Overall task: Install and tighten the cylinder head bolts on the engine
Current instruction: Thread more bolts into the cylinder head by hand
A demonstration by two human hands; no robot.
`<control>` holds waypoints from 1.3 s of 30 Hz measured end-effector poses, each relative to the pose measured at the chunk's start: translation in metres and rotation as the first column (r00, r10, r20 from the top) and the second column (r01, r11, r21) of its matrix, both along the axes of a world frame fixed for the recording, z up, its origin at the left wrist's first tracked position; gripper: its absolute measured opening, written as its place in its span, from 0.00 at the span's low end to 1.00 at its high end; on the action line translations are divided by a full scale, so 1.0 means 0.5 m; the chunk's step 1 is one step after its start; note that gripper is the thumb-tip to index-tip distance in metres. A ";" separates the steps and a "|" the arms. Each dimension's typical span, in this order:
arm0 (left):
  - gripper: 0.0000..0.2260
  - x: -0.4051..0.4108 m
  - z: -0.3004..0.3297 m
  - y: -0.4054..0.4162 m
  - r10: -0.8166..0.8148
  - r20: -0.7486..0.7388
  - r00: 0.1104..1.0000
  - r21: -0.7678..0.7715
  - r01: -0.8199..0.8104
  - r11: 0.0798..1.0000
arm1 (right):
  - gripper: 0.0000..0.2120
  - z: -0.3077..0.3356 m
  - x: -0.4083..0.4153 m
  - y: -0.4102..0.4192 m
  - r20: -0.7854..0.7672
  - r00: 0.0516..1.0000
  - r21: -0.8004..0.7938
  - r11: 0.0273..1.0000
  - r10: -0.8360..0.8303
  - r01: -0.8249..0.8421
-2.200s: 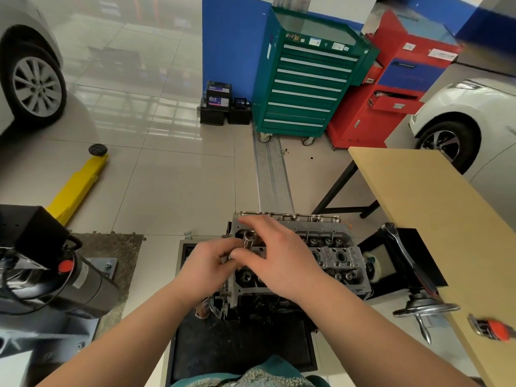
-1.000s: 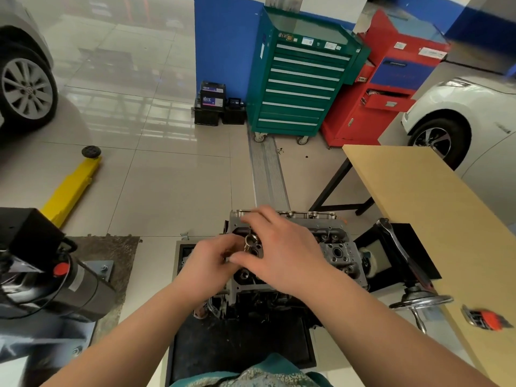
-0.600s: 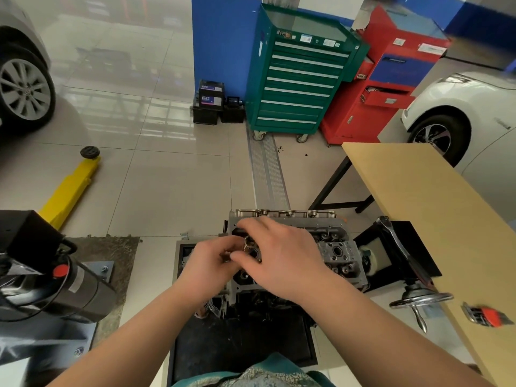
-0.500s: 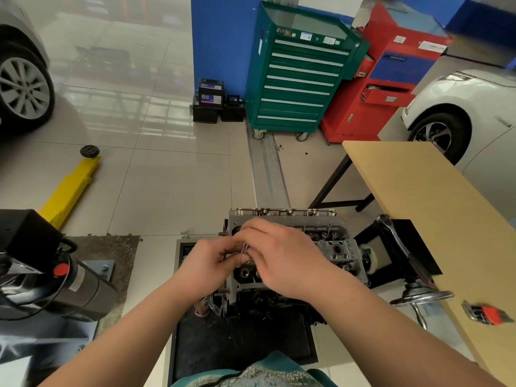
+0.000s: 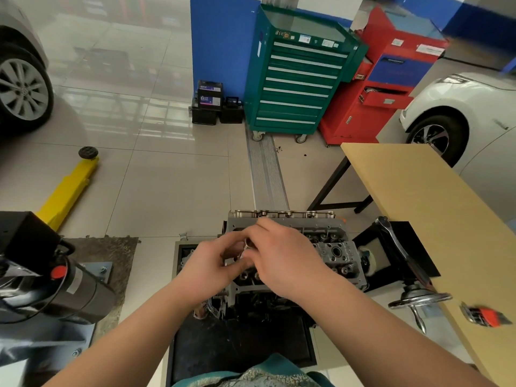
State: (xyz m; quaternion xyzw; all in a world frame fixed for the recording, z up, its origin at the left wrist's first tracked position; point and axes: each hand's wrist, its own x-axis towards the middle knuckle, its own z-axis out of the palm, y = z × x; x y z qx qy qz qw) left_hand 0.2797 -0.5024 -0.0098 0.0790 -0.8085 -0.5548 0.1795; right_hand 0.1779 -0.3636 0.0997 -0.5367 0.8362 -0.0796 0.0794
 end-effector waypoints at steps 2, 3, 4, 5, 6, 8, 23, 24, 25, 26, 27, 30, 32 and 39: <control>0.15 -0.003 0.006 0.012 0.064 -0.051 0.997 -0.054 -0.067 0.996 | 0.21 -0.001 0.000 -0.007 -0.093 0.987 0.028 0.991 -0.129 0.132; 0.14 -0.006 0.005 0.014 0.093 -0.068 0.993 -0.100 -0.099 0.990 | 0.25 0.000 0.001 -0.008 -0.156 0.977 0.040 0.988 -0.142 0.150; 0.15 -0.008 0.002 0.013 0.108 -0.072 0.992 -0.139 -0.118 0.983 | 0.28 -0.001 0.001 -0.006 -0.183 0.975 0.033 0.990 -0.126 0.134; 0.15 -0.008 0.000 0.011 0.119 -0.069 0.990 -0.165 -0.129 0.978 | 0.28 0.001 0.002 -0.003 -0.158 0.983 0.019 0.995 -0.089 0.093; 0.12 -0.006 0.003 0.010 0.110 -0.056 0.992 -0.164 -0.117 0.979 | 0.25 0.003 0.001 0.002 -0.093 0.995 0.007 1.000 -0.029 0.030; 0.02 -0.003 0.000 0.002 0.060 -0.015 0.998 -0.151 -0.062 0.987 | 0.20 0.007 -0.006 0.009 0.032 0.995 0.007 0.995 0.098 -0.099; 0.15 -0.005 0.004 0.013 0.079 -0.017 0.997 -0.017 -0.079 0.997 | 0.12 -0.005 -0.007 0.008 0.046 0.998 -0.019 0.999 -0.039 0.040; 0.14 -0.007 0.006 0.017 0.076 -0.041 0.996 -0.040 -0.077 0.996 | 0.16 -0.006 -0.009 0.003 -0.001 0.995 -0.006 0.995 -0.101 0.101; 0.11 -0.009 0.005 0.022 0.083 -0.054 0.995 -0.073 -0.087 0.994 | 0.22 -0.007 -0.011 0.000 -0.055 0.988 0.018 0.989 -0.143 0.144; 0.09 -0.010 0.002 0.023 0.100 -0.052 0.994 -0.094 -0.104 0.990 | 0.26 -0.006 -0.010 -0.002 -0.092 0.984 0.038 0.987 -0.154 0.158; 0.08 -0.011 0.000 0.021 0.119 -0.037 0.992 -0.107 -0.122 0.987 | 0.28 -0.005 -0.010 -0.001 -0.091 0.986 0.042 0.989 -0.140 0.144; 0.16 -0.011 -0.008 0.005 0.117 0.032 0.993 -0.058 -0.115 0.992 | 0.21 0.007 -0.010 0.008 0.028 1.000 -0.010 1.000 0.000 0.000; 0.14 -0.008 -0.006 -0.004 0.031 0.040 0.999 0.044 -0.032 0.998 | 0.15 0.012 -0.017 0.011 0.072 0.995 -0.005 0.998 0.068 -0.068; 0.10 -0.011 0.013 0.007 0.064 -0.032 0.997 -0.048 -0.066 0.997 | 0.26 0.007 -0.015 -0.007 -0.058 0.992 0.050 0.992 -0.114 0.117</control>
